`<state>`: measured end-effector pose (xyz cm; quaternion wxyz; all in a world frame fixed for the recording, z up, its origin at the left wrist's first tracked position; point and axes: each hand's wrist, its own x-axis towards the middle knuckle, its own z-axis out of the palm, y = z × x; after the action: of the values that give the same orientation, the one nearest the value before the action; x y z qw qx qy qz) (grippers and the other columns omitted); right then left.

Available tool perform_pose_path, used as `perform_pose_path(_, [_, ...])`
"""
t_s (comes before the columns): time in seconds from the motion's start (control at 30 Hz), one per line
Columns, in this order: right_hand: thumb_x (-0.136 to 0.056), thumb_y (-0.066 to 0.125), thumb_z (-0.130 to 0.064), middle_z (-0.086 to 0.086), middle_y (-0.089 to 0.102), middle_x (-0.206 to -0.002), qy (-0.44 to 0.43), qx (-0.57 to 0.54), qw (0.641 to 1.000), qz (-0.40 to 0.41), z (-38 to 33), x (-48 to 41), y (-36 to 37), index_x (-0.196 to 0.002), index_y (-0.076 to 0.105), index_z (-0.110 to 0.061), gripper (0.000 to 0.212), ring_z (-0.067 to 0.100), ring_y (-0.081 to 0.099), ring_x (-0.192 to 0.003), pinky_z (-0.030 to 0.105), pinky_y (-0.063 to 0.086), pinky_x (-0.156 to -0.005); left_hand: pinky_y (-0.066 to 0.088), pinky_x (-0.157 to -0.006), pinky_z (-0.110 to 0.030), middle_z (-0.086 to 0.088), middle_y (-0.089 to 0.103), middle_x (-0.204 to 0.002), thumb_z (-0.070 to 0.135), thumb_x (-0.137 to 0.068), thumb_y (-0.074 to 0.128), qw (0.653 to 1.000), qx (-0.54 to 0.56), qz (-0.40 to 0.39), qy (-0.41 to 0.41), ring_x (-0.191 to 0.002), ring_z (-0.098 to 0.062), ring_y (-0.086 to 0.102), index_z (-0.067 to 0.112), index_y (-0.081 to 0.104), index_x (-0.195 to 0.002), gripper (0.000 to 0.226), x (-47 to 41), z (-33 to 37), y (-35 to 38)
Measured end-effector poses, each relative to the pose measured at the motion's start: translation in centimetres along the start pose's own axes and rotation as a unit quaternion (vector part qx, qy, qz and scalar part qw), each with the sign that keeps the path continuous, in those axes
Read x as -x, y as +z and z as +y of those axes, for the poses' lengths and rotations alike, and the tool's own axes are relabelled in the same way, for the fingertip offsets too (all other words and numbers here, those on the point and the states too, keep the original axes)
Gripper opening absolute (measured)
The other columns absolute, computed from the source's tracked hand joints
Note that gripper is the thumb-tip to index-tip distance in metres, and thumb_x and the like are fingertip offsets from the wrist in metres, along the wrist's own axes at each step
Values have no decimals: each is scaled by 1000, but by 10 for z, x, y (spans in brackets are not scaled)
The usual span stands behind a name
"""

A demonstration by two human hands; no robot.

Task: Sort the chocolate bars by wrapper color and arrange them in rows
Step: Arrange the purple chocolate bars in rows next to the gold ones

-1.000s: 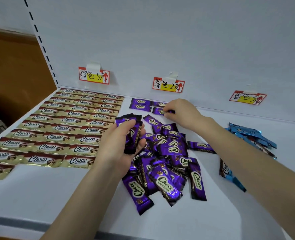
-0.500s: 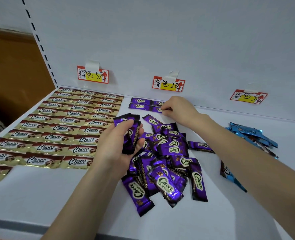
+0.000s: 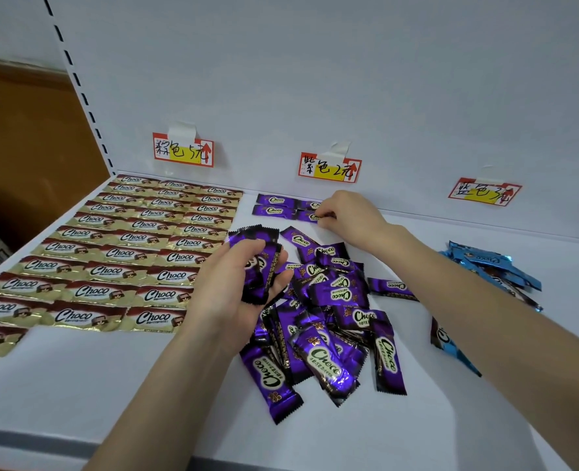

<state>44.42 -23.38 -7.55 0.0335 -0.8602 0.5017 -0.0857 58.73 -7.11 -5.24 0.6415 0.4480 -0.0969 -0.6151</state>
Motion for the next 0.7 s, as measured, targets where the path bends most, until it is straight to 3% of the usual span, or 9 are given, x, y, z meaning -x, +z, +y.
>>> perform_pose_path(0.1, [-91,52,-14,12,59,-86,4,-9,1000,3,-1,1,-1,-86,65,-7,16,29,55,-83,29,38,-66,58,-55,-30,-17,66,-79,-5,-89,48,1000,-1,-17,6,-76,-24,69,0,56,-86,10,2,0,1])
perform_pose_path(0.2, [-92,54,-18,10,62,-107,24,-100,994,43,-7,9,-12,-110,64,-6,24,23,56,-96,28,41,-81,58,-55,-29,-16,68,-76,-8,-89,48,998,-28,-52,22,-71,-21,69,1,58,-83,15,6,1,2])
perform_pose_path(0.3, [-91,54,-18,2,66,-90,11,-237,967,97,-26,27,-36,-92,67,-12,14,12,55,-80,23,41,-76,57,-54,-25,-9,71,-73,-3,-87,55,994,-54,-93,38,-66,-14,70,4,62,-85,10,11,1,2])
perform_pose_path(0.4, [-91,55,-26,-7,64,-73,6,-380,922,80,-51,58,-64,-77,63,-21,17,6,60,-67,22,46,-65,54,-52,-22,-7,71,-77,5,-80,62,985,-89,-134,70,-67,-11,69,9,63,-89,10,19,1,1])
perform_pose_path(0.47, [-89,57,-30,-8,65,-71,-9,-410,911,41,-65,79,-75,-78,64,-22,15,1,59,-62,16,45,-57,51,-50,-19,-6,71,-79,12,-68,67,973,-137,-155,102,-67,-11,69,12,63,-91,23,26,1,2])
perform_pose_path(0.53, [-83,62,-32,-8,64,-71,-30,-411,911,29,-74,96,-78,-78,67,-24,11,-1,56,-63,16,44,-59,50,-49,-19,-4,72,-77,15,-64,70,956,-195,-171,139,-67,-12,69,17,62,-93,30,34,0,4])
perform_pose_path(0.63, [-81,68,-24,-13,65,-67,-45,-442,894,52,-78,111,-79,-76,69,-26,5,-4,55,-63,13,42,-60,49,-46,-19,-1,72,-73,14,-66,72,940,-240,-179,163,-63,-12,68,20,62,-95,31,45,-2,8])
perform_pose_path(0.7, [-81,67,-17,-16,64,-63,-35,-460,883,88,-75,118,-80,-74,68,-26,12,-4,56,-59,9,41,-55,47,-43,-18,-1,70,-69,23,-63,69,953,-210,-172,137,-60,-11,66,17,63,-94,32,49,-3,10])
